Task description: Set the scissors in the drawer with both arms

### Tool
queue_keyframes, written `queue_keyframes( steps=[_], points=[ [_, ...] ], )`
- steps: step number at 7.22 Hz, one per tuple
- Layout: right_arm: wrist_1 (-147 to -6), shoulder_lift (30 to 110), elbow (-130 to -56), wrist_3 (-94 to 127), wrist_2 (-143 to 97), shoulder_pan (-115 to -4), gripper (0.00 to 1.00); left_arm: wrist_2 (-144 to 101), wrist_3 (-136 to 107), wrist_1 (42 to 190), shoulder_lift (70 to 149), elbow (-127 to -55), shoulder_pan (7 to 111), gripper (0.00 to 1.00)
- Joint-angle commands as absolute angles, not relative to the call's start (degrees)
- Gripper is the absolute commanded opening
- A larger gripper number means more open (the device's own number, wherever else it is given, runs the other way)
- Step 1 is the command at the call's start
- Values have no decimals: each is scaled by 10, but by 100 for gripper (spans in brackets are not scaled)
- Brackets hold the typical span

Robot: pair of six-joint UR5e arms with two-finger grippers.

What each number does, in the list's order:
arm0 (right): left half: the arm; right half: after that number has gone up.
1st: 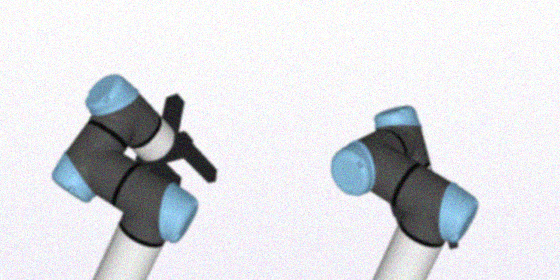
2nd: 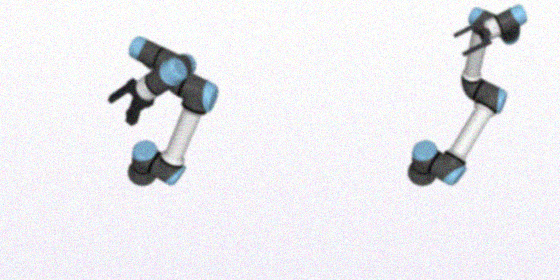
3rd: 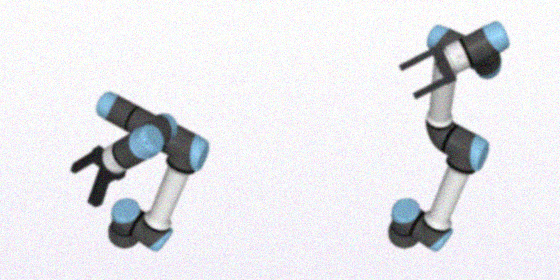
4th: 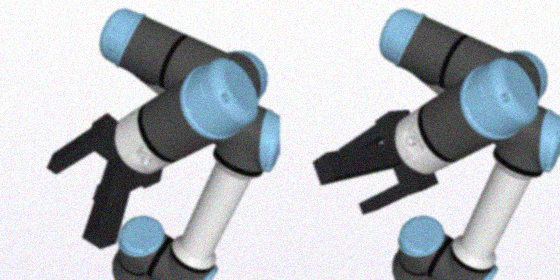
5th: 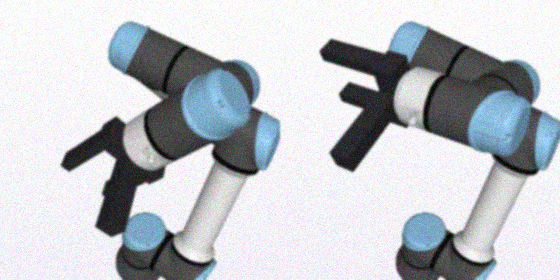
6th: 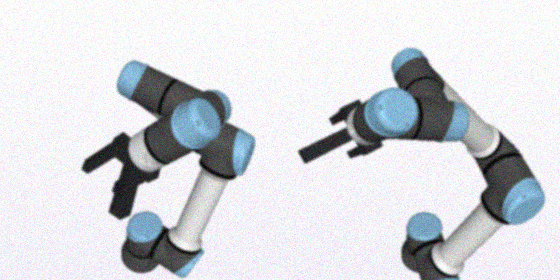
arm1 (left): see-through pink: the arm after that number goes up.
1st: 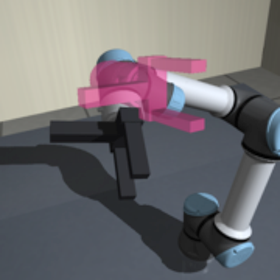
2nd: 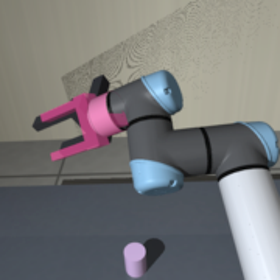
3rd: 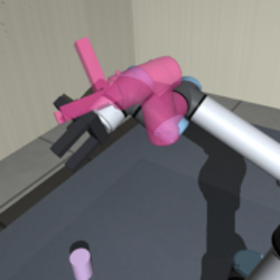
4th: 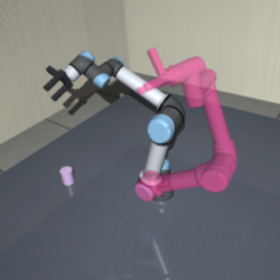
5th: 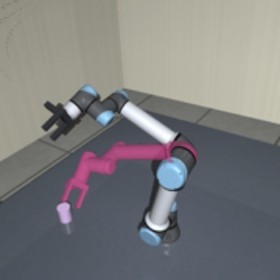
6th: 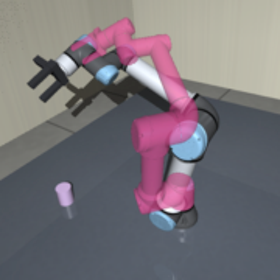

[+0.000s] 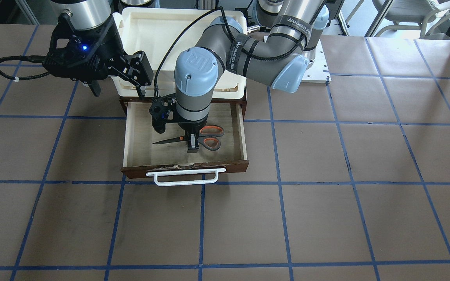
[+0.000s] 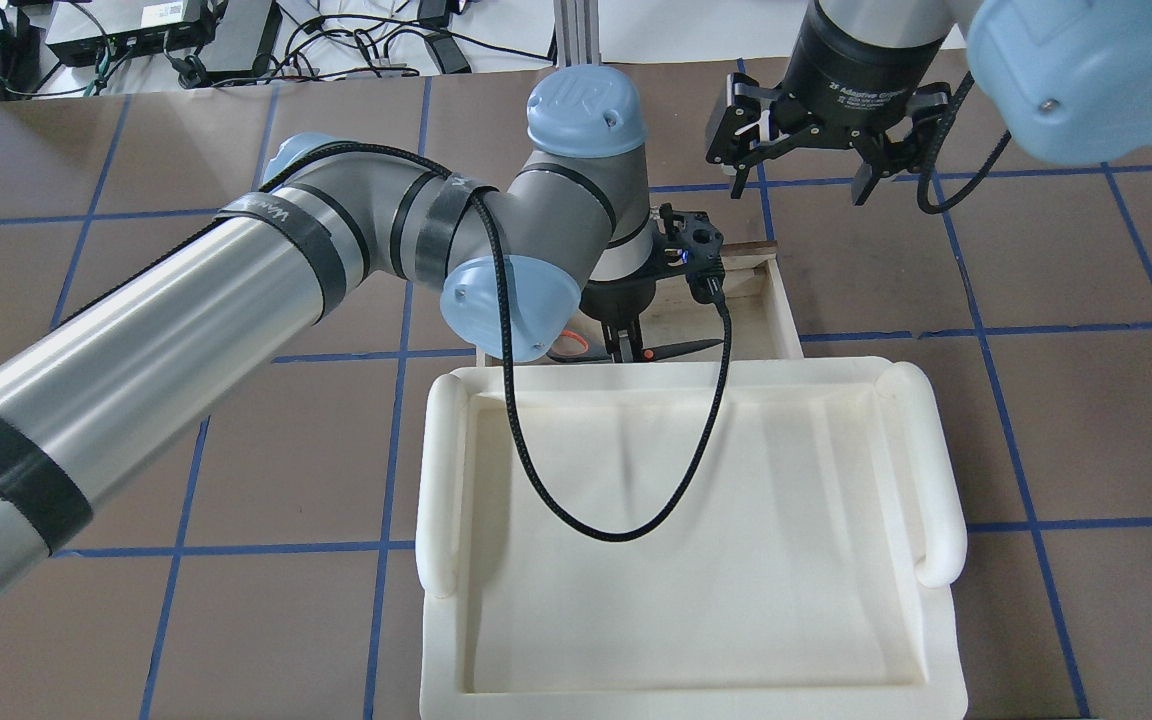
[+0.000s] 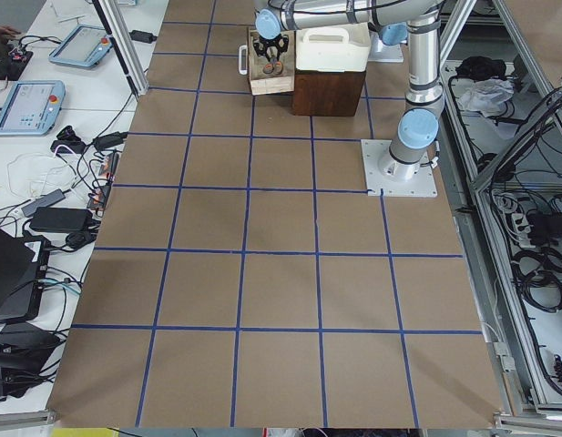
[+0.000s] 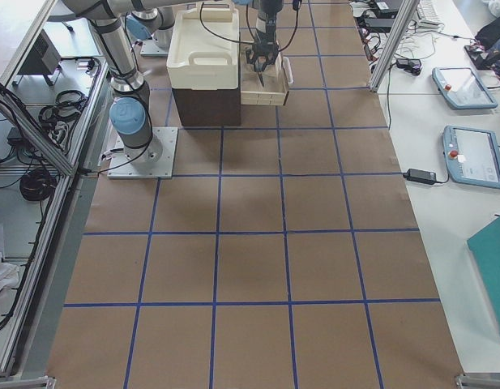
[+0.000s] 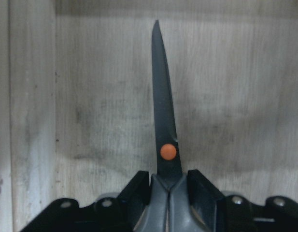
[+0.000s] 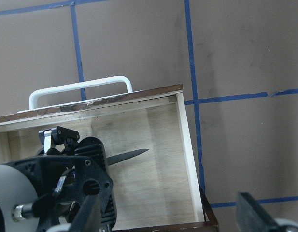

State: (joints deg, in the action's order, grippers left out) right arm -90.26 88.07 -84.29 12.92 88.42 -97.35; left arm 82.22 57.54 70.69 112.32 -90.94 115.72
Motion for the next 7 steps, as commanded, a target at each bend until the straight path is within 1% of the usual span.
queue_keyframes(
  steps=[1, 2, 3, 5, 7],
  points=[
    [-902, 881, -843, 129, 884, -974, 100, 821, 574, 705, 1124, -912, 1158, 81],
    [-903, 881, -843, 129, 884, -974, 100, 821, 572, 706, 1121, -911, 1158, 94],
    [-902, 881, -843, 129, 884, -974, 100, 822, 572, 707, 1112, -911, 1157, 99],
    [-902, 881, -843, 129, 884, -974, 100, 823, 574, 713, 1092, -900, 1149, 100],
    [-903, 881, -843, 129, 884, -974, 100, 795, 574, 748, 1050, -889, 1107, 100]
  ],
)
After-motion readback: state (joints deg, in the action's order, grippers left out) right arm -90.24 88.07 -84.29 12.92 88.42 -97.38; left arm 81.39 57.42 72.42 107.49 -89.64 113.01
